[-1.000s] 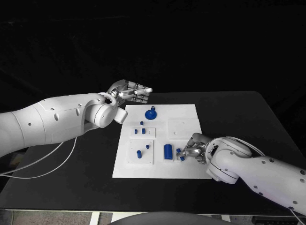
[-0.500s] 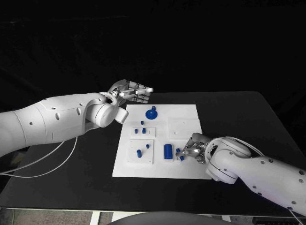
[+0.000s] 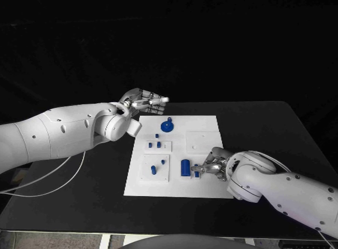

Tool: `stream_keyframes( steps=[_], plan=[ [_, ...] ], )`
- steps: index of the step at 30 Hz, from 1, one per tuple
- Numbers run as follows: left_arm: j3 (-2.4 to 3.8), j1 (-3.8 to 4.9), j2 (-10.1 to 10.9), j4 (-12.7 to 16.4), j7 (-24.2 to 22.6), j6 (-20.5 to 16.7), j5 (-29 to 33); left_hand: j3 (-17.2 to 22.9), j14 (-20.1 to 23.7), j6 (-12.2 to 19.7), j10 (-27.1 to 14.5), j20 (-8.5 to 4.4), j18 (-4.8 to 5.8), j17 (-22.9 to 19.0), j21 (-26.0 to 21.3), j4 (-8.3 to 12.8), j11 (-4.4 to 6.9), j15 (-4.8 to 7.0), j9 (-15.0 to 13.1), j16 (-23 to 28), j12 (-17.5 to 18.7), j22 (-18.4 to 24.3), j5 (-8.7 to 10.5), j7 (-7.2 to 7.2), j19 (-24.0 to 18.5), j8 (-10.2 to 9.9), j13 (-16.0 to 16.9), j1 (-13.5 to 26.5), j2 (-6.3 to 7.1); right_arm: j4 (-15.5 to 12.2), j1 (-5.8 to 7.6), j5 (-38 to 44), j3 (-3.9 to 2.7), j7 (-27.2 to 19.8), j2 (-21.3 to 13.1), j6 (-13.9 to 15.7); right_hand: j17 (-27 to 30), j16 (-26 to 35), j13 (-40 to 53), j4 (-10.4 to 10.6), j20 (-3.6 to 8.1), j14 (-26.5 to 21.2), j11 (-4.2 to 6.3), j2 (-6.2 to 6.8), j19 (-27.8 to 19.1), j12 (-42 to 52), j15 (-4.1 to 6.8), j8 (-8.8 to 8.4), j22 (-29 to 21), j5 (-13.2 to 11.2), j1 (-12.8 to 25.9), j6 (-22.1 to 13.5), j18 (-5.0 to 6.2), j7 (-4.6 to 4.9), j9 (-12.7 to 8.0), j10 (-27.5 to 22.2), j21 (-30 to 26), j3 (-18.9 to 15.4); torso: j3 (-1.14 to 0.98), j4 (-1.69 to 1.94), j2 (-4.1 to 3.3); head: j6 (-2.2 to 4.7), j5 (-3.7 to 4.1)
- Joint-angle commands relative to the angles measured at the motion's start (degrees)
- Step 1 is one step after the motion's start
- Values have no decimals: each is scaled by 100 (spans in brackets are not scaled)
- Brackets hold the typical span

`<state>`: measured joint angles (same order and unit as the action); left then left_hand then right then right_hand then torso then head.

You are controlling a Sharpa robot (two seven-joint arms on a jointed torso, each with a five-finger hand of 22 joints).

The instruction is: Assemble the parts on the task board

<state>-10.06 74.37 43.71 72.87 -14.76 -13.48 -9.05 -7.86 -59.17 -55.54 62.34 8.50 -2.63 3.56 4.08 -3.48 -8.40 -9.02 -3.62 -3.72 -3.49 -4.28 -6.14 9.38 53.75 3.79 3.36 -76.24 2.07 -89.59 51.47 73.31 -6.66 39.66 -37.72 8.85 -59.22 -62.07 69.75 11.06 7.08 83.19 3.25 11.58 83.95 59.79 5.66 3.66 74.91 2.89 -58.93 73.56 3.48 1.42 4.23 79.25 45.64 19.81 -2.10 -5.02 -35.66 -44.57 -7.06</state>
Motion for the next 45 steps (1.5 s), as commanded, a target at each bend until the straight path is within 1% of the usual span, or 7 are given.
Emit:
stream_keyframes(
  steps=[1, 23, 30, 33, 37, 39, 45],
  plan=[
    [4, 5, -4, 10, -27, 73, 30, 9, -3, 36, 15, -8, -20, -5, 36, -33, -15, -14, 9, 26, -9, -1, -9, -15, 3, -4, -2, 63, -1, -1, -17, 23, 13, -53, 17, -159, -14, 37, 0, 108, 32, 1, -19, 72, 331, -44, 33, 3, 490, -11, -9, -17, -57, 25, -12, -8, -34, -43, -2, 2, -3, -10, 0],
    [4, 5, 7, 6, -36, 67, 30, 9, -3, 36, 15, -8, -20, -5, 36, -33, -15, -14, 9, 26, -9, -1, -9, -15, 3, -4, -2, 63, -1, 27, -22, -15, 13, -263, -206, 162, -27, 77, 13, -161, 39, 5, -25, -6, 329, -78, 36, -9, 486, -12, -249, -41, -58, 42, -23, -15, -57, -20, -2, -3, 3, 24, 7],
    [4, 5, 7, -69, -128, 2, 132, 18, -28, -64, 33, -10, -21, -4, 39, -53, -6, -6, 3, 24, -12, -2, -7, -29, 7, 10, -2, 65, -6, 9, -24, -509, -88, -1005, -520, 790, 80, 234, -27, 383, -64, -30, -179, 22, 303, -147, -55, 2, 421, 223, -499, -868, 73, 265, -25, -194, -302, -1319, -2, -24, 13, 190, 55],
    [4, 5, -16, -140, -215, -76, 228, -25, -84, -241, 101, -30, -2, -5, 44, 14, 17, 12, 5, 26, -6, -4, -26, -73, 18, 3, 1, 47, -80, -9, -22, -849, -221, -1620, -650, 1064, 125, 319, -121, 113, -83, -31, -179, -527, 298, -220, -78, -3, 395, 1306, -709, -953, 105, 300, -31, -254, -419, -2715, 7, -45, 41, 309, 79],
    [4, 4, -102, -283, -318, -156, 375, -76, -283, -402, 261, -89, 3, -3, 102, 114, 78, 77, 2, 26, -5, -25, -69, -134, 129, 0, -2, -7, -208, 192, 23, -1462, -419, -2589, -716, 1223, 182, 431, -244, -279, -93, -50, -195, -821, 280, -295, -75, -2, 379, 1437, -756, -919, 128, 287, -31, -323, -574, -2914, 19, -79, 105, 452, 105],
    [3, 4, -162, -388, -365, -180, 466, -117, -322, -435, 290, -108, 13, -2, 118, 157, 91, 92, 2, 24, -4, -26, -82, -146, 157, -3, -3, -12, -260, 447, 128, -2063, -486, -3178, -691, 1221, 949, 1398, -1160, -667, -150, -256, -213, -1036, -31, -1441, -141, -16, -363, 1574, -964, -954, 197, 282, -40, -784, -2614, -2991, 23, -92, 138, 550, 110],
    [-16, 3, -319, -711, -467, -167, 625, -197, -488, -509, 360, -147, 41, -1, 141, 255, 124, 141, 2, 24, -4, -20, -106, -175, 185, -4, -2, -86, -395, 1553, 501, -3671, -565, -4314, -422, 817, 2005, 2929, -3159, -1353, -324, -528, -330, -1376, -181, -2959, -271, -7, -2047, 1519, -1220, -1033, 168, 384, -44, -904, -4074, -2922, 35, -143, 264, 782, 94]
  ],
)
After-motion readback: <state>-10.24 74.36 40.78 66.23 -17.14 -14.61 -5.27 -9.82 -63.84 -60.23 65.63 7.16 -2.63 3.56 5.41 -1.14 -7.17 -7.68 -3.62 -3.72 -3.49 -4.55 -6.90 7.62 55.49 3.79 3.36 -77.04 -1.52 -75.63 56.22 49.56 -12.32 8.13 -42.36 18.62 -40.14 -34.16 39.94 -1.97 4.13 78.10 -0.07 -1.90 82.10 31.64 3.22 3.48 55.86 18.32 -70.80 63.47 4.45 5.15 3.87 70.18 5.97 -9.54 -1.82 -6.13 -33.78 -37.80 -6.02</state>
